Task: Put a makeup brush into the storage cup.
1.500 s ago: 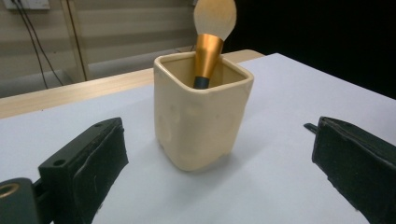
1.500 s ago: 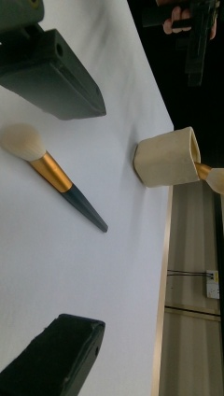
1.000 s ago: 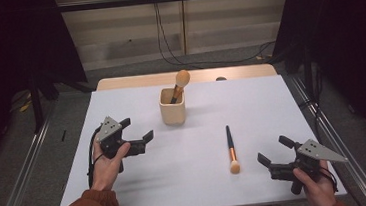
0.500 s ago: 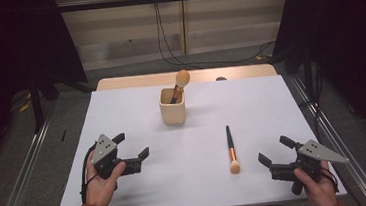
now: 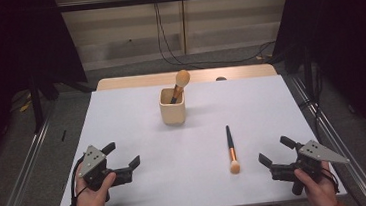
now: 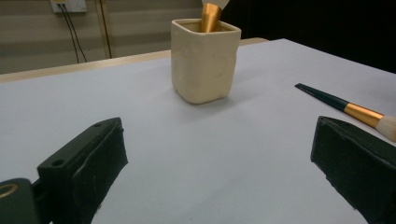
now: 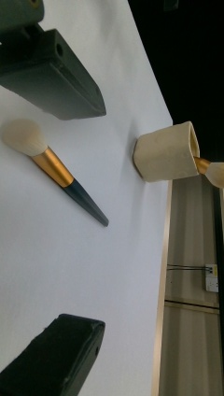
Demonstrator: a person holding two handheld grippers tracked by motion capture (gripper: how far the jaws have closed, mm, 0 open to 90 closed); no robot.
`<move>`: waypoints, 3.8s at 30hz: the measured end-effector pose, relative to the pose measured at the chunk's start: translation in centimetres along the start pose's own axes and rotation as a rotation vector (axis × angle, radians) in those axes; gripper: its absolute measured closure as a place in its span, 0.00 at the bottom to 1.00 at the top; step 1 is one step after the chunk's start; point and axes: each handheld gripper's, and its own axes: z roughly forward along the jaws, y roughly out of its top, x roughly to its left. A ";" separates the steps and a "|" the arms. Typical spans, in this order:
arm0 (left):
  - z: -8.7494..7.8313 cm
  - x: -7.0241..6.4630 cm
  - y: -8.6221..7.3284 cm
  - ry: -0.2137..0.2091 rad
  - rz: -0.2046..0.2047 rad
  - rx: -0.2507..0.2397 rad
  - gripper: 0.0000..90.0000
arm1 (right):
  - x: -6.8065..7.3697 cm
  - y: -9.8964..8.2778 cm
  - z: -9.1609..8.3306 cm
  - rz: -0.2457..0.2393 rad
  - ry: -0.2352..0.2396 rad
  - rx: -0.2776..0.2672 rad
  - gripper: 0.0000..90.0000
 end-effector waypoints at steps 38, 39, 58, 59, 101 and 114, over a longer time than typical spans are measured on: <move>-1.1 0.5 -0.3 0.009 0.003 -0.025 0.03 | 0.7 1.6 3.7 0.012 0.086 0.033 0.00; -1.1 0.5 -0.3 0.009 0.001 -0.027 0.03 | 0.8 1.7 4.1 0.004 0.094 0.039 0.00; -1.2 0.7 -0.1 0.024 0.004 -0.036 0.04 | 1.4 3.6 7.5 -0.035 0.144 0.115 0.01; -1.2 0.8 0.0 0.022 0.004 -0.033 0.04 | 1.6 3.8 7.9 -0.041 0.151 0.134 0.02; -1.1 0.9 -0.1 0.027 0.022 -0.023 0.04 | 1.4 5.6 12.8 -0.087 0.117 0.594 0.05; -1.2 0.8 -0.1 0.026 0.022 -0.022 0.04 | 2.2 5.0 14.4 -0.083 0.082 0.791 0.08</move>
